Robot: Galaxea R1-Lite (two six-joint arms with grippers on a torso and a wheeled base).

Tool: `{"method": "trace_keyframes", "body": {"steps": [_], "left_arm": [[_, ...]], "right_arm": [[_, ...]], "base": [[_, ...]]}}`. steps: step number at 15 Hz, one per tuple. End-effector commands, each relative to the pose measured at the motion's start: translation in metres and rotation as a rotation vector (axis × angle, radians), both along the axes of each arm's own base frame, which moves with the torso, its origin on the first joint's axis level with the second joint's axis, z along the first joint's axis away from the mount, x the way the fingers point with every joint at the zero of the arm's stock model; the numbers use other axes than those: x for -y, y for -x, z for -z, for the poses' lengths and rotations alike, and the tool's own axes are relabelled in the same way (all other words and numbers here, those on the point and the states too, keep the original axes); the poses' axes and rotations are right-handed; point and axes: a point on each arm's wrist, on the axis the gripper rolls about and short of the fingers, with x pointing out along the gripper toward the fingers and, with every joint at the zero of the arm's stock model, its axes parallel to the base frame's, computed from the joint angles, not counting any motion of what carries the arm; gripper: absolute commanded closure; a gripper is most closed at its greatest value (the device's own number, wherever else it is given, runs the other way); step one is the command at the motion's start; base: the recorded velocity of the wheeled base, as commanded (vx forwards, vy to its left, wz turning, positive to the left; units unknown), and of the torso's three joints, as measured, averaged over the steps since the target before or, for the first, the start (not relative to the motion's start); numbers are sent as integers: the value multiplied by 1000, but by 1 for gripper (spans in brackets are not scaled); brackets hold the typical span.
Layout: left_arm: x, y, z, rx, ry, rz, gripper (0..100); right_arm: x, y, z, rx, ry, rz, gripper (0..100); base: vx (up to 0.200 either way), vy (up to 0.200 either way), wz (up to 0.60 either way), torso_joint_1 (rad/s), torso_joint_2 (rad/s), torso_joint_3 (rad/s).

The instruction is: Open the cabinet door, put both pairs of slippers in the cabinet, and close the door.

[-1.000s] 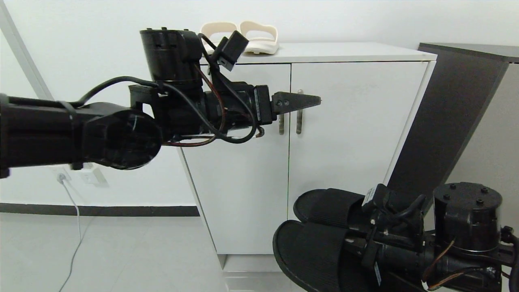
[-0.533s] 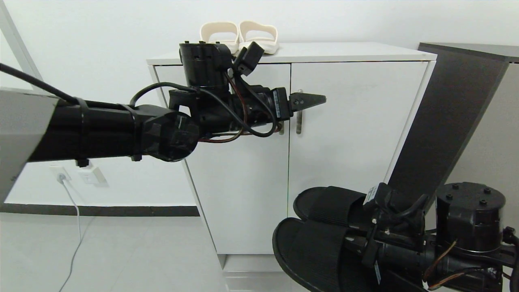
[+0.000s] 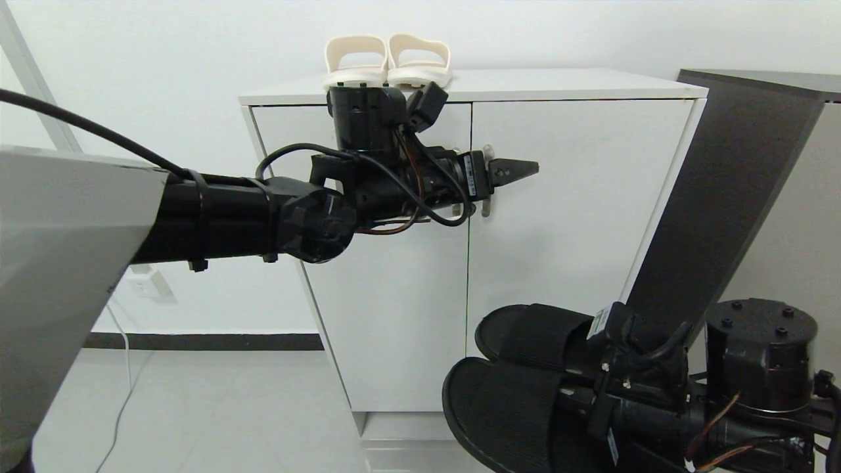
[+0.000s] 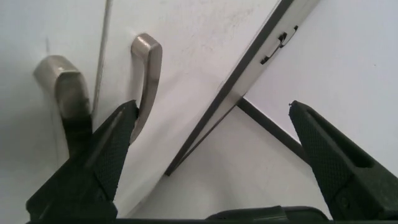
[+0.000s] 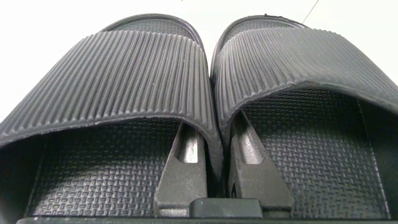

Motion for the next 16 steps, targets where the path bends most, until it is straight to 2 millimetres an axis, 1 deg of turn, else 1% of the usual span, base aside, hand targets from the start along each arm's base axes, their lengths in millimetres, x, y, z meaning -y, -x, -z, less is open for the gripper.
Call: {"method": "trace_keyframes", "body": {"steps": [1,2,4,5,9,12,16], "left_arm": [[6,-2,2,-3,-1,8,0],[10,-2,3,-7,-4,17,0],[11,-3,3,-7,-4,14,0],[11,-2,3,-9,-4,13,100],[10,-1,4,-35,6,14,100],[1,21,-2,-47,-2,25,100],[-17,60,-9,-65,-19,46,100]], "right_arm": [[0,0,1,-2,2,-1,100],[0,1,1,-3,5,-3,100],[1,1,1,-2,4,-5,100],[1,2,2,-3,5,-6,100],[2,5,4,-11,9,-18,100],[0,16,8,-21,-6,-108,100],[0,18,8,-13,-4,-133,100]], "base": [[0,0,0,0,0,0],[0,0,0,0,0,0],[0,0,0,0,0,0],[0,0,0,0,0,0],[0,0,0,0,0,0],[0,0,0,0,0,0],[0,0,0,0,0,0]]}}
